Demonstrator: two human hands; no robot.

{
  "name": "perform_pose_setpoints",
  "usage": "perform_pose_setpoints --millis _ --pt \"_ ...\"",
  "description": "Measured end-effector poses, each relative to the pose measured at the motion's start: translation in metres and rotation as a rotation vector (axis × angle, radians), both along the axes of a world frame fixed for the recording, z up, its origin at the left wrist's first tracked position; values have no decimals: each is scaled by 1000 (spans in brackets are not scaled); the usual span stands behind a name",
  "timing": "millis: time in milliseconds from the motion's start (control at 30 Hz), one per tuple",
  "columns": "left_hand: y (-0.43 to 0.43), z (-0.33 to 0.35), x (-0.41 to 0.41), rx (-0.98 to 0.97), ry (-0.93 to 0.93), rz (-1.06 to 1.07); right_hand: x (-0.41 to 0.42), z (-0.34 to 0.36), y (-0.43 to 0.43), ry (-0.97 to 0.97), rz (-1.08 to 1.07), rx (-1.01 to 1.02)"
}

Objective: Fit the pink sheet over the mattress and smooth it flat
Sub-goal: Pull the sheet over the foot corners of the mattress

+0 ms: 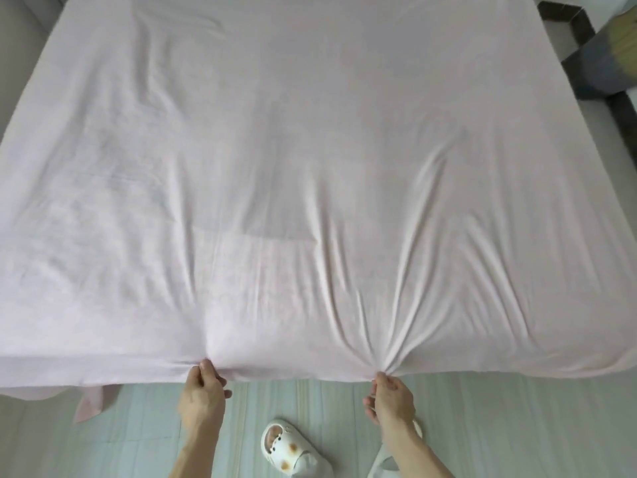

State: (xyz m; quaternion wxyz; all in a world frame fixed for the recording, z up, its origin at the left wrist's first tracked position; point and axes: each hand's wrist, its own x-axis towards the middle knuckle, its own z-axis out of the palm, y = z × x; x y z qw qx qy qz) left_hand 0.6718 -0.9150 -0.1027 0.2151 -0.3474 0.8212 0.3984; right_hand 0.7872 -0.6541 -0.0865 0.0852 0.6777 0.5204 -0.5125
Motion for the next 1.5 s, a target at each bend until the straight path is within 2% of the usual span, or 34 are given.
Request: perform_pose_setpoints --millis 133,267,367,500,733,900,1100,1500 --pt "-4 6 -12 173 -124 53 -2 11 15 17 -90 -134" --pt "23 22 -19 325 -236 12 0 18 51 56 -197 -98" --pt "61 29 -19 380 -231 35 -7 22 83 134 -281 -87" --pt "89 24 -9 250 -106 125 -17 21 114 170 -273 -50" --pt "90 27 8 -23 -52 22 -10 13 139 149 -244 -63" --pt "97 30 9 -77 -14 47 0 10 153 195 -270 -122" --pt "107 38 16 -154 -19 73 23 14 160 153 -62 1" --pt "118 55 31 -156 81 185 45 36 144 213 -20 125"
